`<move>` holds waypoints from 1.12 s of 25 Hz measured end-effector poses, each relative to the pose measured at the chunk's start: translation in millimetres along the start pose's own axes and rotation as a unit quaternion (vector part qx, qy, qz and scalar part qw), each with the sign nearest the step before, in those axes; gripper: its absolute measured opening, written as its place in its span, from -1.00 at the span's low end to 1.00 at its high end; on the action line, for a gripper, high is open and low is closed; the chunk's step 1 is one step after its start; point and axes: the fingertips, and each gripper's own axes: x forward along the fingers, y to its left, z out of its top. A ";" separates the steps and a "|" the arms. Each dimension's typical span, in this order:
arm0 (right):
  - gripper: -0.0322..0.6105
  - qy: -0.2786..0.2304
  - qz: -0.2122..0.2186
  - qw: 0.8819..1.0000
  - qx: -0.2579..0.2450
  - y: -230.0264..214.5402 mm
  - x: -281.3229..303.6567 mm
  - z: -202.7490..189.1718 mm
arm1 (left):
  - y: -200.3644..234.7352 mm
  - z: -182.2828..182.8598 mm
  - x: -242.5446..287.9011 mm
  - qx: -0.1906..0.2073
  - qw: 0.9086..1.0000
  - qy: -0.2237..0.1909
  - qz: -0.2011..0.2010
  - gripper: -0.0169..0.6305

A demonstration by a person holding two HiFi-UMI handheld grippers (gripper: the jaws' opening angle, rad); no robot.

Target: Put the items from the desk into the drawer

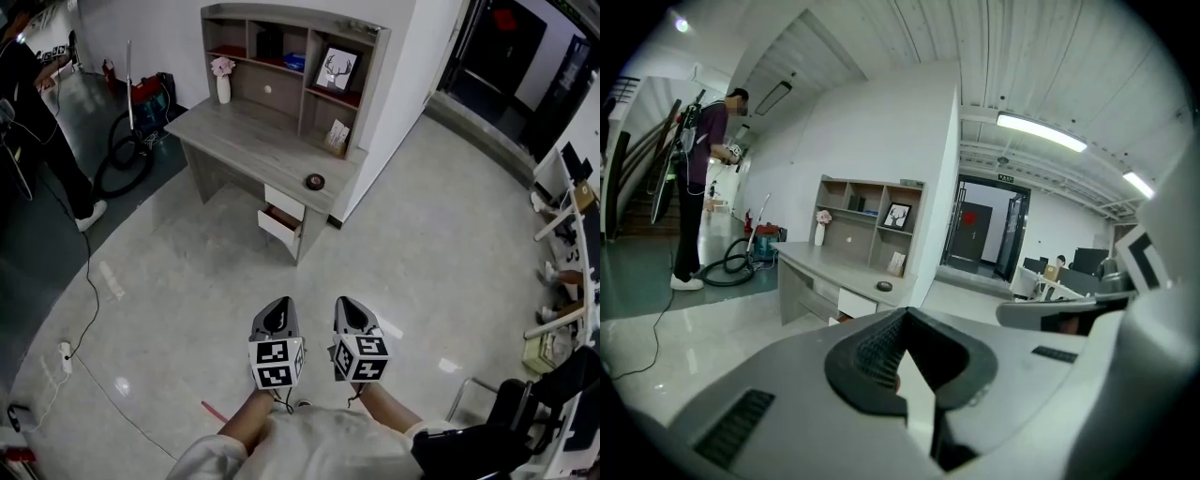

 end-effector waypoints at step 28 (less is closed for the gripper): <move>-0.90 -0.001 -0.053 0.999 -0.004 68.6 152.0 50.8 | 161.8 58.4 91.3 0.014 0.999 0.020 -0.031 -0.96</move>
